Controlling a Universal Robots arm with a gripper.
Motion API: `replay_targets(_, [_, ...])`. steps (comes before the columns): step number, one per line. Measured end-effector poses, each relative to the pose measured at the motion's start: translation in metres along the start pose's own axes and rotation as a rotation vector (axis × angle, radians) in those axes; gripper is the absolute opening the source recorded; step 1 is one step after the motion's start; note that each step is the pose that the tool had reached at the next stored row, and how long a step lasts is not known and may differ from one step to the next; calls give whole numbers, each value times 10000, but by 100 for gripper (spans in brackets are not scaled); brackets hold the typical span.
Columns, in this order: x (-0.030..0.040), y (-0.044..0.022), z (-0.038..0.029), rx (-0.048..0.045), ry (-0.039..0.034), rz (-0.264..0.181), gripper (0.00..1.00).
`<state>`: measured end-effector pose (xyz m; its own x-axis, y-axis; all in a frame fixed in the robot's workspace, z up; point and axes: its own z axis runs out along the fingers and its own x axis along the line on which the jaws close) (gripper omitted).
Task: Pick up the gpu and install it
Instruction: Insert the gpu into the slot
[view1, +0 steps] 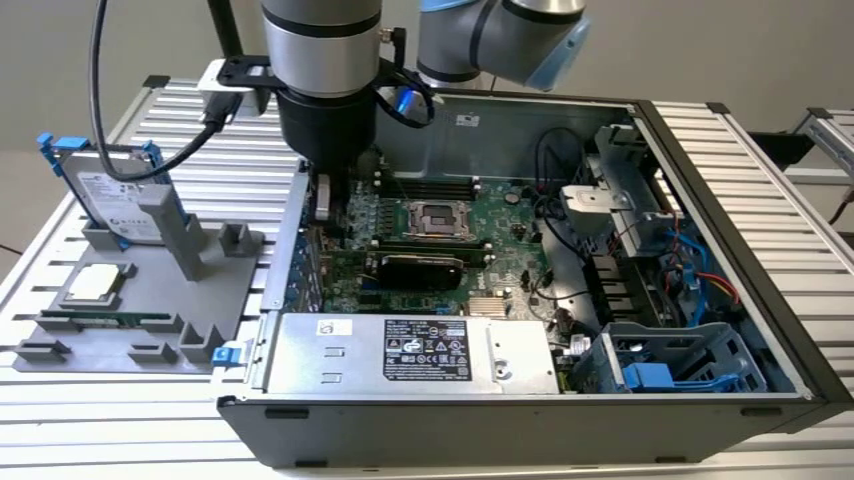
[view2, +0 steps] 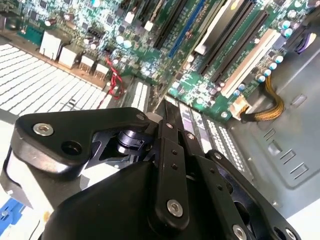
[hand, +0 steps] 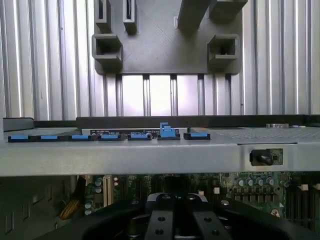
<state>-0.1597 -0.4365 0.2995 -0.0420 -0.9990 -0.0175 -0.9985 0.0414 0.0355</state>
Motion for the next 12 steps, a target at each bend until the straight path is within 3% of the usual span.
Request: replay_targets(12, [-23,110,-8,6,1,-5,0])
